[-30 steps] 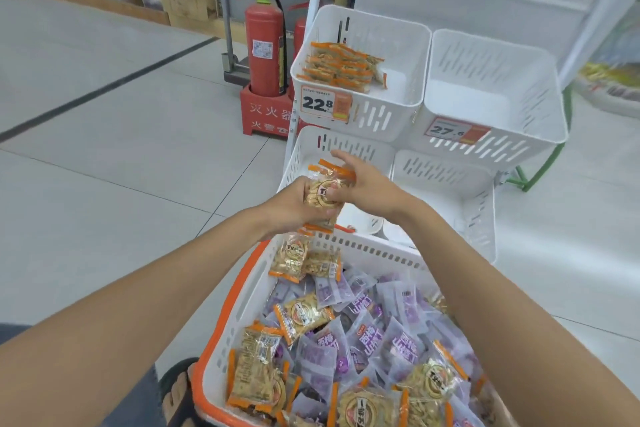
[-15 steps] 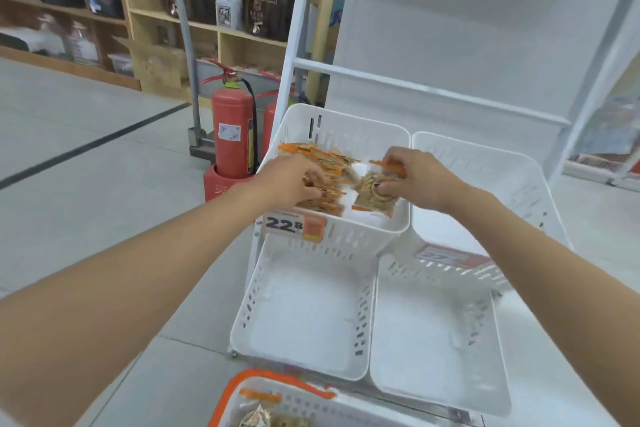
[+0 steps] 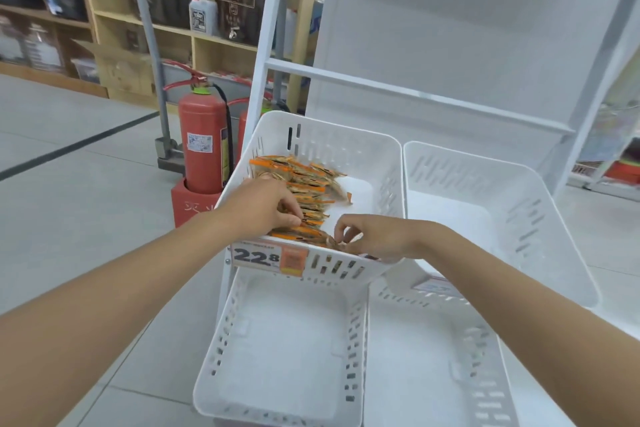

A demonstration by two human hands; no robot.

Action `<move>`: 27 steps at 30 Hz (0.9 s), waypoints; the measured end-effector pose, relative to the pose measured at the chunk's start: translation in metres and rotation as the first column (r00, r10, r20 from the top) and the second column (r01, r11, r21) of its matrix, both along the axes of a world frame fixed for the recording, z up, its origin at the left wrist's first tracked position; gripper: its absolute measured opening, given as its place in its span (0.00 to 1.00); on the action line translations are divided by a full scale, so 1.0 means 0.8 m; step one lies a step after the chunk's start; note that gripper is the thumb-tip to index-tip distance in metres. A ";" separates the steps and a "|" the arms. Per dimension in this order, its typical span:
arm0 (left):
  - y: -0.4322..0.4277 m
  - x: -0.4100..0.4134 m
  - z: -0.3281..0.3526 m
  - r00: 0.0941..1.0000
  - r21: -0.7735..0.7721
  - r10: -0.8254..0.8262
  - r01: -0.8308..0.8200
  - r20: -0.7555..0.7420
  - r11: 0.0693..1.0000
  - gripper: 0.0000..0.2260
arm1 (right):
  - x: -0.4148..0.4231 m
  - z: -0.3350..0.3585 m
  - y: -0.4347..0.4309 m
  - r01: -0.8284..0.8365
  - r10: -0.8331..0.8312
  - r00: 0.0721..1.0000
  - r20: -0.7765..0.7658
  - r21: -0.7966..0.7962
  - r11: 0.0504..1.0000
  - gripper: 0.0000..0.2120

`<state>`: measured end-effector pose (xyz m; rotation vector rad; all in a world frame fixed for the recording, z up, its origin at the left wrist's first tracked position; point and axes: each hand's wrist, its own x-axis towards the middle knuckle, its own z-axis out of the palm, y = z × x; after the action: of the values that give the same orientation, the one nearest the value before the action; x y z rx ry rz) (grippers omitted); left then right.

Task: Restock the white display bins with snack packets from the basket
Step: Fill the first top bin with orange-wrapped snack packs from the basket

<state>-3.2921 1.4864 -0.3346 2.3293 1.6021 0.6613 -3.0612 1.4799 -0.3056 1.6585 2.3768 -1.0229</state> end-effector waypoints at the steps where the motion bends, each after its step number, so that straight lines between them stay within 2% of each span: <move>1: -0.002 0.000 0.000 1.000 -0.002 0.000 0.000 0.009 1.000 0.02 | 0.001 0.001 0.001 0.014 -0.015 0.999 -0.038 -0.021 1.000 0.11; 3: -0.005 0.000 0.002 1.000 -0.007 0.003 -0.003 0.027 1.000 0.04 | -0.001 0.003 -0.002 0.027 -0.029 0.999 -0.025 -0.078 0.997 0.22; 4: -0.006 0.000 0.002 0.999 -0.006 0.005 -0.004 0.031 1.000 0.04 | -0.004 0.003 -0.003 0.005 -0.003 0.999 0.035 -0.071 0.997 0.22; 6: -0.008 0.000 0.002 0.999 -0.002 0.008 -0.008 0.035 1.000 0.04 | -0.009 0.000 0.000 -0.055 0.054 0.989 0.136 0.004 0.998 0.16; 8: -0.008 -0.002 0.001 0.999 -0.005 0.016 -0.016 0.049 1.000 0.04 | -0.012 0.000 0.004 -0.043 0.040 0.994 0.100 0.026 0.999 0.14; 10: -0.009 -0.003 0.000 0.998 -0.002 0.020 -0.020 0.062 1.000 0.04 | -0.013 0.004 0.004 0.018 -0.016 0.999 0.030 -0.072 0.997 0.13; 12: -0.010 -0.003 0.000 0.996 0.007 0.014 -0.015 0.085 1.000 0.05 | -0.010 0.005 0.007 0.045 -0.041 0.999 0.035 -0.124 0.991 0.12; 14: -0.011 -0.003 0.001 0.990 0.029 0.021 -0.025 0.136 0.999 0.07 | -0.007 0.007 0.019 0.089 -0.085 0.993 -0.088 0.051 0.995 0.08; 16: -0.010 -0.004 0.003 0.981 0.123 0.049 -0.073 0.187 0.990 0.07 | -0.007 0.013 0.041 0.223 -0.153 0.954 -0.259 0.270 0.937 0.08; 17: -0.007 -0.005 0.005 0.984 0.203 0.074 -0.107 0.162 0.973 0.06 | -0.007 0.016 0.052 0.258 -0.184 0.955 -0.233 0.344 0.903 0.15; 19: 0.004 -0.010 0.007 0.988 0.324 0.149 -0.154 0.041 0.933 0.09 | -0.015 0.011 0.074 0.205 -0.220 0.975 -0.008 0.404 0.891 0.31; 21: 0.015 -0.017 0.009 0.972 0.326 0.209 -0.163 -0.110 0.931 0.19 | -0.025 -0.007 0.095 0.127 -0.224 0.954 0.200 0.406 0.905 0.35; 23: 0.027 -0.021 0.010 0.943 0.324 0.227 -0.141 -0.245 0.936 0.24 | -0.025 -0.025 0.122 0.117 -0.261 0.935 0.239 0.487 0.865 0.24; 25: 0.036 -0.023 0.009 0.921 0.331 0.231 -0.122 -0.314 0.936 0.25 | -0.022 -0.029 0.141 0.174 -0.324 0.933 0.154 0.593 0.786 0.10; 27: 0.042 -0.025 0.008 0.925 0.308 0.238 -0.143 -0.297 0.941 0.25 | -0.019 -0.024 0.152 0.243 -0.335 0.942 0.010 0.666 0.705 0.06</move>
<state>-3.3121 1.5198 -0.3284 2.6214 2.0243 0.5948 -3.0767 1.6014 -0.3248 2.2851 2.6002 -0.0193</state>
